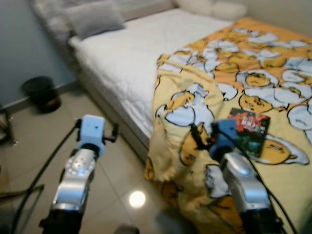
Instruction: Clean up the room
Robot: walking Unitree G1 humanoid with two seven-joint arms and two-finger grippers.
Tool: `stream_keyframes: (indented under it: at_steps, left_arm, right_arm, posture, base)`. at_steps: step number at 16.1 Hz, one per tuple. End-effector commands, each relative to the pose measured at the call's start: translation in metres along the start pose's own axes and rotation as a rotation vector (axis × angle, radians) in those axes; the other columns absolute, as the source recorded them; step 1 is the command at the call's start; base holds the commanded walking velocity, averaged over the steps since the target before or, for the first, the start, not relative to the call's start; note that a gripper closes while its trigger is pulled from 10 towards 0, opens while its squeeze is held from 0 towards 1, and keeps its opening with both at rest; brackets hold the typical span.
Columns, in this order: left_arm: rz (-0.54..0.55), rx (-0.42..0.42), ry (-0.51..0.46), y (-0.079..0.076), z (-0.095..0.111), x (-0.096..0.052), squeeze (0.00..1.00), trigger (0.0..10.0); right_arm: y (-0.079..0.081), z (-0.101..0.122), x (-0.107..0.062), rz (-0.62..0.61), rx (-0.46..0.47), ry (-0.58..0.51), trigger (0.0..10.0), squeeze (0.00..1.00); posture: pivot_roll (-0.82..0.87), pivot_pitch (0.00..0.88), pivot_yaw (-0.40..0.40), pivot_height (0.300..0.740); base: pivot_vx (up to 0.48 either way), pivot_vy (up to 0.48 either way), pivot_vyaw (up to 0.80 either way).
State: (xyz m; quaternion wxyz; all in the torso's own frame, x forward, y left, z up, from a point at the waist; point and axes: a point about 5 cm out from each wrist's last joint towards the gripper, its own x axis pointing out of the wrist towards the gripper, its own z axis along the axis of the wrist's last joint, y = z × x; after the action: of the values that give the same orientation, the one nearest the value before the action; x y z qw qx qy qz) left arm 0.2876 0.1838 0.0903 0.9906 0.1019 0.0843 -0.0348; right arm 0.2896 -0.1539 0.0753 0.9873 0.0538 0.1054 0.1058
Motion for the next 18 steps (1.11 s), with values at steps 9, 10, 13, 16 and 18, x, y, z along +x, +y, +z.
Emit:
stream_keyframes:
  at_steps: [9, 10, 13, 16, 18]
  left_arm:
    - [-0.147, 0.042, -0.012, -0.01, 0.007, -0.003, 0.88, 10.0]
    - [-0.149, 0.047, -0.01, -0.01, 0.007, -0.003, 0.88, 10.0]
    - [-0.259, 0.04, 0.011, -0.022, 0.003, -0.006, 0.89, 10.0]
    - [-0.417, 0.063, 0.023, -0.035, -0.001, -0.013, 0.88, 10.0]
    - [-0.54, 0.065, 0.004, -0.042, 0.0, -0.014, 0.89, 10.0]
  right_arm:
    - [-0.006, 0.004, 0.002, -0.062, 0.035, -0.002, 10.0, 0.0]
    - [-0.006, 0.003, 0.002, -0.068, 0.035, -0.001, 10.0, 0.0]
    - [-0.014, -0.002, 0.003, -0.161, 0.024, 0.028, 10.0, 0.0]
    - [-0.027, -0.005, 0.006, -0.232, 0.084, 0.057, 10.0, 1.0]
    - [-0.042, -0.007, 0.015, -0.283, 0.113, 0.088, 10.0, 1.0]
  posture:
    - [0.06, 0.0, 0.044, 0.74]
    - [0.06, 0.0, 0.044, 0.74]
    - [0.06, 0.0, 0.052, 0.74]
    - [0.05, 0.0, 0.065, 0.74]
    - [0.06, 0.0, 0.067, 0.74]
  base:
    - [0.0, 0.0, 0.0]
    - [0.0, 0.0, 0.0]
    - [0.0, 0.0, 0.0]
    - [0.0, 0.0, 0.0]
    - [0.0, 0.0, 0.0]
